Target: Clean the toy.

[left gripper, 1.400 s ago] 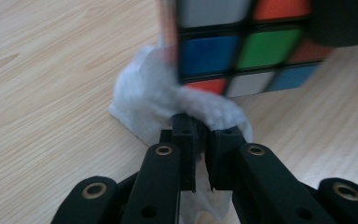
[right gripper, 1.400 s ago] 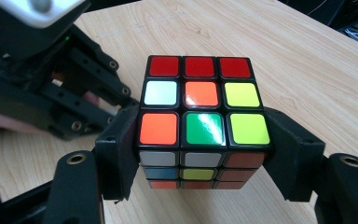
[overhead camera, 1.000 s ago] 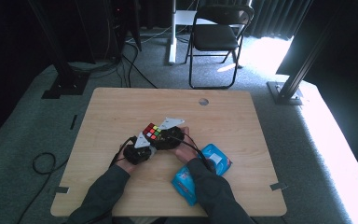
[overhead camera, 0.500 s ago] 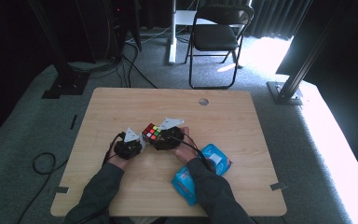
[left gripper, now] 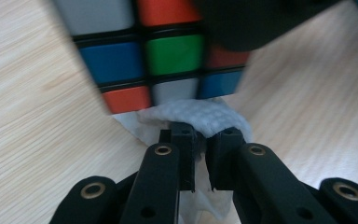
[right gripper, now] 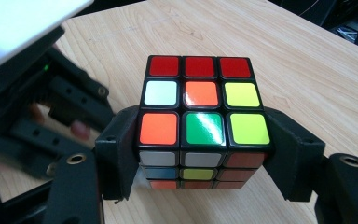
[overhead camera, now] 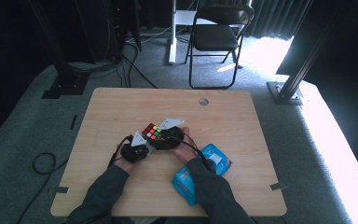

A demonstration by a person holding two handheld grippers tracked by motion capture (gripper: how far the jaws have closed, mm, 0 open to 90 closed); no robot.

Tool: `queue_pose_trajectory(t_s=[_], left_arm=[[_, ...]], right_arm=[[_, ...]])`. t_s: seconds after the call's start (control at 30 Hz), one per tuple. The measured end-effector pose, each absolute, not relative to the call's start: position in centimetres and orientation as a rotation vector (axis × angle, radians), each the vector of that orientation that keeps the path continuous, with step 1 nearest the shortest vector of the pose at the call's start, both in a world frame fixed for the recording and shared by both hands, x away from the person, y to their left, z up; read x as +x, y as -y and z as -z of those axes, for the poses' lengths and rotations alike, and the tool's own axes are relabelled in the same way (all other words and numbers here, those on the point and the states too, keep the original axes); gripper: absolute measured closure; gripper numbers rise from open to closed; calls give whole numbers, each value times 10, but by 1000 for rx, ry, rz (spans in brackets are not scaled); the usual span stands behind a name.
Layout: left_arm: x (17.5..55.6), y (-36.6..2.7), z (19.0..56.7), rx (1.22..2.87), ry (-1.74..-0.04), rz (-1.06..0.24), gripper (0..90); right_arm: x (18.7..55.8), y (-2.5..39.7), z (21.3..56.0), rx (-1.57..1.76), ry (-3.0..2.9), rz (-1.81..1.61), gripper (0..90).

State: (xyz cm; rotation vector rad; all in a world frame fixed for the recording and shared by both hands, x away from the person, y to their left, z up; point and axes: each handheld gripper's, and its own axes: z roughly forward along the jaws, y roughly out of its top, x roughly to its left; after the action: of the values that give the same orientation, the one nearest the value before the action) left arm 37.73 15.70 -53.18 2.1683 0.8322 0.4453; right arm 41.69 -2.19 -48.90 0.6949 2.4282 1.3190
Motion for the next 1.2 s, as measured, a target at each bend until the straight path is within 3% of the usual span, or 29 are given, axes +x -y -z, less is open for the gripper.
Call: queue_pose_trajectory(t_s=[0.37,1.2], left_arm=[[370,-144,532,2177,-775,-432,830],[381,-199,523,2006,-1056,-558,828]], right_arm=[[417,23,489,708,-2418,-1320,343],[418,23,489,716,-2418,-1308,342]])
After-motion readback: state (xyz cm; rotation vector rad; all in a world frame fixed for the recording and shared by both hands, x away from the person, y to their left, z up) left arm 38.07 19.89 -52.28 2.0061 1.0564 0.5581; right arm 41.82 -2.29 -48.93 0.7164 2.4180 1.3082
